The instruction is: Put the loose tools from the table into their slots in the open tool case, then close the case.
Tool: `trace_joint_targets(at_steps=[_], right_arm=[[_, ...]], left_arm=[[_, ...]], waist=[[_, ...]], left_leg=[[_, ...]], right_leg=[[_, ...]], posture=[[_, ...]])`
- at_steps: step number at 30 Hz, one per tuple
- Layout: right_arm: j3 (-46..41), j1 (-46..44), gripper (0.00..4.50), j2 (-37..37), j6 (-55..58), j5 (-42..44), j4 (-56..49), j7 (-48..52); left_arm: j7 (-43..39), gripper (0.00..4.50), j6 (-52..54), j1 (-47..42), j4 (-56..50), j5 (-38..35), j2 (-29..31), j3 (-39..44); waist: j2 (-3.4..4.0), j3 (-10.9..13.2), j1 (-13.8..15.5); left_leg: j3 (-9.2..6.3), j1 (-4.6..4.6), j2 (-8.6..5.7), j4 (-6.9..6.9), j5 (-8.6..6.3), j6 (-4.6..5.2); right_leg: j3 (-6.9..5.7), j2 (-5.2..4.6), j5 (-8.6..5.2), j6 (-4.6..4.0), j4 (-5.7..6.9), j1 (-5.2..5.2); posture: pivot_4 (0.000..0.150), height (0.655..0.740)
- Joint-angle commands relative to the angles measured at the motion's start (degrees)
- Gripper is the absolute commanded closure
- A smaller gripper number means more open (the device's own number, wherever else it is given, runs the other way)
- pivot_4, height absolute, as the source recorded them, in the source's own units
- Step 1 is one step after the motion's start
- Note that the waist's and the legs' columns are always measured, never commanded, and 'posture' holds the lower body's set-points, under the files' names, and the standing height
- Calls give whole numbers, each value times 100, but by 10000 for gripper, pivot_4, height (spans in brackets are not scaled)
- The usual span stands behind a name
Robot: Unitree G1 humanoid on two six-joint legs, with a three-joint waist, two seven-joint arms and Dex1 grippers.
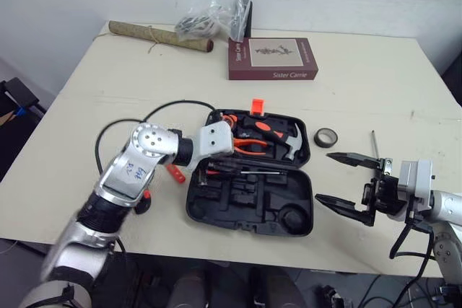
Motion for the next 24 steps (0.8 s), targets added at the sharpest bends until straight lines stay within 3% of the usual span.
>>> trace_joint_targets(at_steps=[1,14,24], right_arm=[[-145,41,0,7,59,129,-260,-117],[-151,136,0,26,87,59,-249,-272],[-99,207,0,18,303,96,-541,-531]], left_arm=[[-7,44756,-1057,422,305,43,6,-1],[708,44756,-650,612,922,370,-381,-211],[633,44756,1006,391,956,456,-301,-818]], waist=[[0,0,-13],[2,-3,114],[3,-16,113]], left_leg=[[-1,1,0,0,0,0],[-3,12,-5,7,-1,2],[-5,27,-4,5,0,3]], right_leg=[[-2,0,0,0,3,0],[-4,-4,3,6,1,16],[-4,-3,4,8,0,33]], posture=[[1500,7400],[1500,7400],[1500,7400]])
